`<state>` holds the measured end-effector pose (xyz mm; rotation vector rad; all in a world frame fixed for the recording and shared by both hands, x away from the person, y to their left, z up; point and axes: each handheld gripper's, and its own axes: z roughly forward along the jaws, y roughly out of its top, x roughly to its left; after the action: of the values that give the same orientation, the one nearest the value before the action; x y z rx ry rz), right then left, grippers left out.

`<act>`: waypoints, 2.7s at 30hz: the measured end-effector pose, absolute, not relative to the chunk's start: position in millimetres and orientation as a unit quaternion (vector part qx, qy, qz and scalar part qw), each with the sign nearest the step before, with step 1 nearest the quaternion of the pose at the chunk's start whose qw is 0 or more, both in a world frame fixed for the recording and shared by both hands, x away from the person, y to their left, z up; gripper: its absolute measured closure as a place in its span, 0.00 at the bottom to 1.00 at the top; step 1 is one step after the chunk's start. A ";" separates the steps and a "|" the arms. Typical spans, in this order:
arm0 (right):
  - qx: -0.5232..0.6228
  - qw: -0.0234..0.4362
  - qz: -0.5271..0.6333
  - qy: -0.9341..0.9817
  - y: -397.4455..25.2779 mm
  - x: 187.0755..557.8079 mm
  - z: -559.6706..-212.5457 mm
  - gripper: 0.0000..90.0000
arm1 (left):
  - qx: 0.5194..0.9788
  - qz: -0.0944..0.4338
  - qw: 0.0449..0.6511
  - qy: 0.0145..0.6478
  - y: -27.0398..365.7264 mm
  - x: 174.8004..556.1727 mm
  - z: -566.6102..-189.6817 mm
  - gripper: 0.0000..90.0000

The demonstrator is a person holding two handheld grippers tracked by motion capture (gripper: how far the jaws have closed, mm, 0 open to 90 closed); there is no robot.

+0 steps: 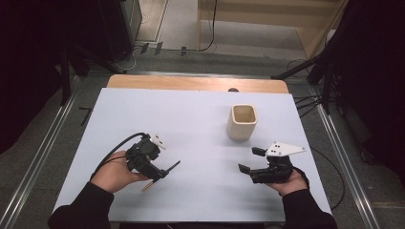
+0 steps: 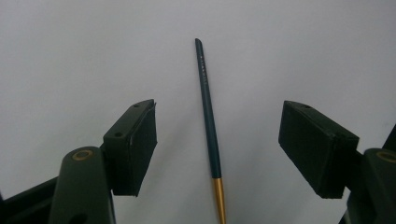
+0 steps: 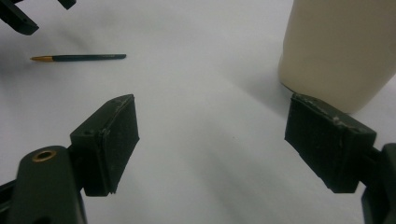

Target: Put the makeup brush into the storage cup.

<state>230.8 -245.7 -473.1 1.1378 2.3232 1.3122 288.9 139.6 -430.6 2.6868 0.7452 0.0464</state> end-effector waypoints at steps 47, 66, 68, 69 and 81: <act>0.383 0.126 0.441 0.802 -245.7 230.2 -473.3 0.21 | 0.958 0.035 0.092 0.270 129.5 285.4 -476.7 0.47; 0.383 0.126 0.437 0.804 -245.1 230.2 -473.7 0.21 | 0.955 0.033 0.065 0.289 120.7 277.8 -474.6 0.86; 0.383 0.126 0.437 0.804 -245.0 230.2 -473.7 0.21 | 0.955 0.030 0.065 0.289 120.8 278.2 -474.7 0.91; 0.383 0.126 0.437 0.804 -245.0 230.2 -473.7 0.21 | 0.955 0.028 0.066 0.287 121.3 278.8 -474.6 0.93; 0.382 0.127 0.438 0.804 -245.2 230.7 -473.7 0.21 | 0.950 0.004 0.085 0.300 128.9 284.0 -473.9 0.94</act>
<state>230.7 -245.2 -473.7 1.1117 2.3404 1.2741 284.0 128.9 -473.9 2.8323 0.8959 0.0117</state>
